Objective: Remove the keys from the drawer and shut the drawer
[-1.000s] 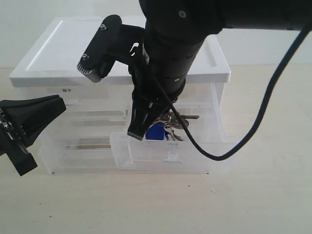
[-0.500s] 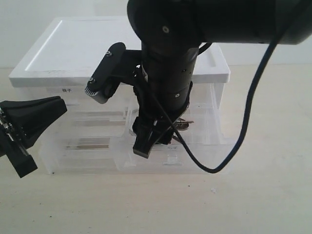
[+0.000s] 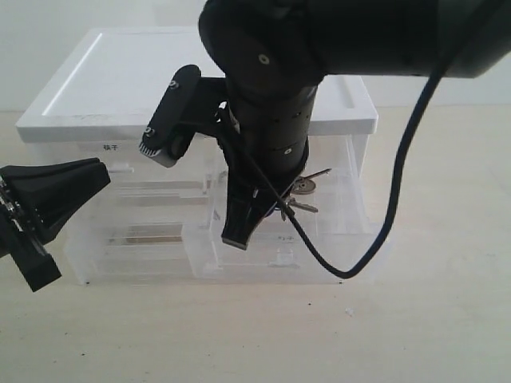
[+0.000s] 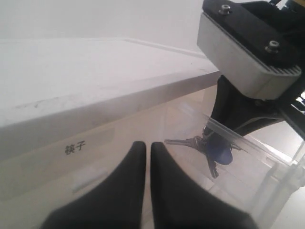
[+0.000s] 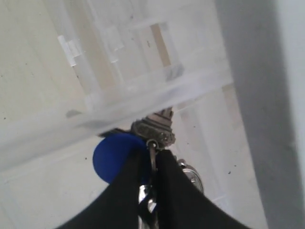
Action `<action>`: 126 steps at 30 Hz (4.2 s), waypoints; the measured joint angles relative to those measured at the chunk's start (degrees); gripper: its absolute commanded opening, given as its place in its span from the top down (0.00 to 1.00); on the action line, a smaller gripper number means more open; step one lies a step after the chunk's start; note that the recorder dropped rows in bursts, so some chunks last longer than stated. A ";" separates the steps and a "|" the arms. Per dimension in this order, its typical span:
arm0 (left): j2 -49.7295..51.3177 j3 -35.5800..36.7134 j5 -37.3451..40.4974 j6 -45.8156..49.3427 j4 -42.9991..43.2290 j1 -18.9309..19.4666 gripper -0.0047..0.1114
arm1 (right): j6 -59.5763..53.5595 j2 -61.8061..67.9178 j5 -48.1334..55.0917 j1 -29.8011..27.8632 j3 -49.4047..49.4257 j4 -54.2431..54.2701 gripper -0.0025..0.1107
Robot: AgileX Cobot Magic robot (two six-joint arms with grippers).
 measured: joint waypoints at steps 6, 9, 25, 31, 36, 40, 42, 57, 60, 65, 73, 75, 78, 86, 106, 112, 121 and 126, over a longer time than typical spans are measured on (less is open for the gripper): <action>0.00 0.00 0.00 0.00 0.12 0.00 0.92 | 0.10 -2.00 -1.39 0.00 0.86 -0.37 0.98; 0.00 0.00 0.00 0.00 0.12 0.00 0.92 | 0.10 -3.75 -1.71 0.00 0.88 -0.37 0.98; 0.00 0.00 0.00 -0.21 1.67 0.00 0.92 | 0.24 -12.20 -7.20 3.18 0.97 -1.14 0.98; -4.14 0.30 0.00 -1.47 3.79 0.00 0.92 | 0.74 -14.55 -10.58 4.56 0.97 -1.64 0.98; -14.32 2.98 0.00 -1.70 3.54 0.00 0.92 | 1.16 -14.70 -14.26 4.70 0.97 -1.64 0.98; -25.77 5.43 0.73 -2.48 1.08 0.00 0.92 | 1.29 -14.70 -15.55 5.82 0.97 -1.64 0.98; -32.60 6.47 3.57 -3.80 -0.95 0.00 0.92 | 1.29 -14.70 -16.61 6.93 0.97 -1.64 0.98; -73.14 7.57 35.70 -14.12 -5.73 -1.99 0.92 | 1.89 -7.79 -25.51 8.69 0.97 2.69 0.98; -74.30 7.70 37.05 -14.13 -6.02 -2.33 0.92 | 1.89 -5.92 -25.51 8.69 0.97 3.27 0.98; -74.30 7.70 37.77 -14.22 -6.29 -2.33 0.92 | 1.98 -5.02 -25.16 8.71 0.97 4.49 0.98; -74.30 7.70 37.77 -14.71 -6.29 -2.33 0.92 | 1.58 -0.86 -25.03 8.71 2.04 5.42 0.98; -74.30 7.70 37.77 -14.73 -6.37 -2.33 0.92 | 1.58 -0.09 -24.92 8.71 2.17 4.98 0.98; -74.30 7.70 37.77 -14.84 -6.37 -2.33 0.92 | 1.58 0.27 -24.80 8.71 2.17 4.13 0.98; -74.30 8.07 37.85 -15.04 -6.52 -2.33 0.92 | 4.27 0.27 -24.80 8.70 2.17 -4.83 0.98; -74.30 8.18 38.00 -15.16 -6.52 -2.33 0.92 | 8.33 0.27 -25.75 6.15 2.17 -10.11 0.98; -74.30 8.18 38.00 -15.28 -6.65 -2.33 0.92 | 8.33 0.27 -25.82 6.15 2.17 -9.50 0.98; -74.30 8.18 38.00 -15.62 -6.65 -2.33 0.92 | 7.23 0.27 -25.73 5.81 2.17 -4.12 0.98; -74.30 8.18 38.00 -15.62 -6.65 -2.33 0.92 | 4.63 0.27 -25.64 6.28 2.17 -1.23 0.98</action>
